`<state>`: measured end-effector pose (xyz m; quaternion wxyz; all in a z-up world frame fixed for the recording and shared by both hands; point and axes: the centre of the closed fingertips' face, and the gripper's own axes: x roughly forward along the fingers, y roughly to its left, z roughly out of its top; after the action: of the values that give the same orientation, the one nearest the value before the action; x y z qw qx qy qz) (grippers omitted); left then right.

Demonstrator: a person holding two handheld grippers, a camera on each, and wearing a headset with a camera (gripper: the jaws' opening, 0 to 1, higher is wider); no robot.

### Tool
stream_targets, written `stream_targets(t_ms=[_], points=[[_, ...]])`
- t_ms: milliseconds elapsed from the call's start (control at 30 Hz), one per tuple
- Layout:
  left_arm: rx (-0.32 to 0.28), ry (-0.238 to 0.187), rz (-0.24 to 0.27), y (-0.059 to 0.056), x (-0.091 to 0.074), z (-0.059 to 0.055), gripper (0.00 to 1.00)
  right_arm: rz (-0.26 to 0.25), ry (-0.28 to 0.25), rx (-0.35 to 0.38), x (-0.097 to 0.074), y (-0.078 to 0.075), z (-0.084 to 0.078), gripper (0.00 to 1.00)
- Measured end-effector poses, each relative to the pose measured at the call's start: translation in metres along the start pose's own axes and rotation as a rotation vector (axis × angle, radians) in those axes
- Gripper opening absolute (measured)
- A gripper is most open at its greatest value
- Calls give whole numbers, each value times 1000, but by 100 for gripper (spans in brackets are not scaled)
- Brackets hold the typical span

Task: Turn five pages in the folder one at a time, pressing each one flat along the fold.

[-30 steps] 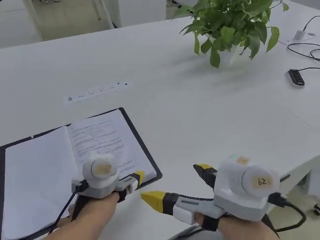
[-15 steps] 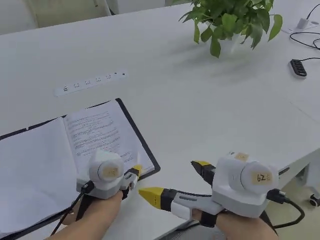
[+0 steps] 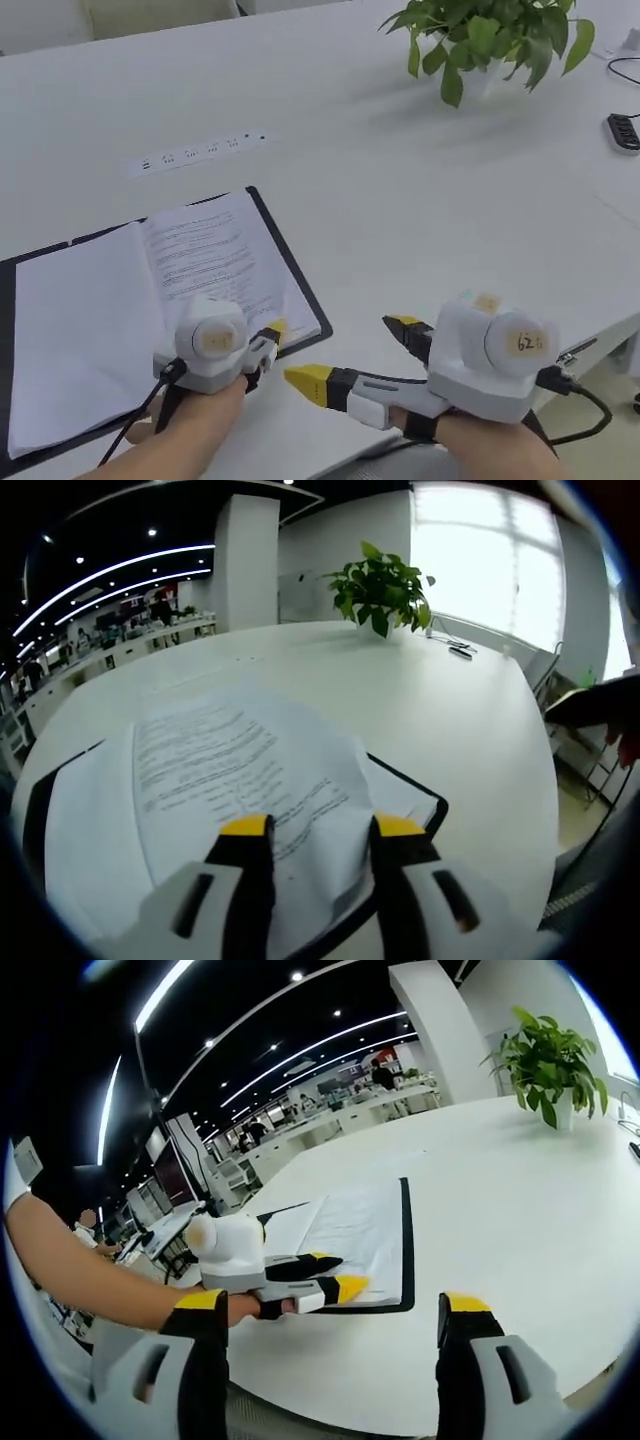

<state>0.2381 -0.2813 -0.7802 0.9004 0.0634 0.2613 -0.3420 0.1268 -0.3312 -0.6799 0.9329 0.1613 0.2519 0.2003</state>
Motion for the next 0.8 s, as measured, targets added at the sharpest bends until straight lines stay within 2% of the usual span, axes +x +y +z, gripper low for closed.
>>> stream_targets(t_ms=[167,233,433,600,800], points=[[-28,-9,-3,3,-1,1,32,39,25,-2,22,-7,5,71],[-49,-11,0,8,-2,1,29,56,37,-2,33,-9,6,68],[-62,-10,-7,7,-2,1,27,106,87,-1,74,-17,8,59],[-81,-14,-3,8,-1,2,27,117,107,87,106,-30,9,53],[-89,-14,-2,9,-1,2,26,120,115,138,127,-38,8,50]])
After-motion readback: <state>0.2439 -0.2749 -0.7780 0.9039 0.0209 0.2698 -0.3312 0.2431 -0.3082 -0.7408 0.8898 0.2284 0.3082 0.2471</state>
